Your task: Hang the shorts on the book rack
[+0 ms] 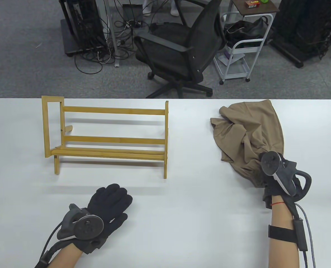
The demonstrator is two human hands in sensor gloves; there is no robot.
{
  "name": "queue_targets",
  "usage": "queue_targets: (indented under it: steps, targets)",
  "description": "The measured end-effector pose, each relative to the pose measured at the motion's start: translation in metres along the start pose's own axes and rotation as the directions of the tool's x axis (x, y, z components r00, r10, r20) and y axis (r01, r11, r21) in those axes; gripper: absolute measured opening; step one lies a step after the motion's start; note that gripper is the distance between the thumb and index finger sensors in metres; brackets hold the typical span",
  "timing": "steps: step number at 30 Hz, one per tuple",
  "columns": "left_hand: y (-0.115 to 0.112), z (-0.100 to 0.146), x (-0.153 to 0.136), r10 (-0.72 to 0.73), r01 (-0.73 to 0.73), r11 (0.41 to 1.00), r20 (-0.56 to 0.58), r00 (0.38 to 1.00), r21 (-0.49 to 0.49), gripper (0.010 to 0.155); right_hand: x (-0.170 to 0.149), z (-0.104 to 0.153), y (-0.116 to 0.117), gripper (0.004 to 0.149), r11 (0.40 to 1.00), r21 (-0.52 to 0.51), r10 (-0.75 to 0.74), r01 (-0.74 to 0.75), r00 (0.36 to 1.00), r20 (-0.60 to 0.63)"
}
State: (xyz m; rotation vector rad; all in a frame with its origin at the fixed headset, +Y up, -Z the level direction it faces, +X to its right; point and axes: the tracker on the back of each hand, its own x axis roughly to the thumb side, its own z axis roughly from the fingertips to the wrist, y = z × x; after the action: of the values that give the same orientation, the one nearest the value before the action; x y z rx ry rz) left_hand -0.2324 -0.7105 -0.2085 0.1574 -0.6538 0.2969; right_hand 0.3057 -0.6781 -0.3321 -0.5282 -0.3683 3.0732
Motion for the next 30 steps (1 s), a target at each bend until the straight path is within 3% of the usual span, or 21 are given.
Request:
queue_targets:
  steps: [12,20,30]
  targets:
    - [-0.001,-0.001,-0.001,-0.001,0.001,1.000,-0.006,1.000,-0.005,0.060,0.002,0.017,-0.071,0.041,0.962,-0.226,-0.147,0.152,0.988,0.039]
    - [-0.001,-0.001,-0.002,-0.002,0.002,1.000,-0.014,1.000,-0.009,0.060,0.002,0.042,-0.120,0.041,0.887,-0.389,-0.227,0.251,0.968,0.109]
    - [-0.001,-0.002,-0.003,0.003,-0.003,1.000,-0.017,1.000,-0.014,0.060,-0.001,0.070,-0.157,0.042,0.784,-0.519,-0.288,0.341,0.940,0.183]
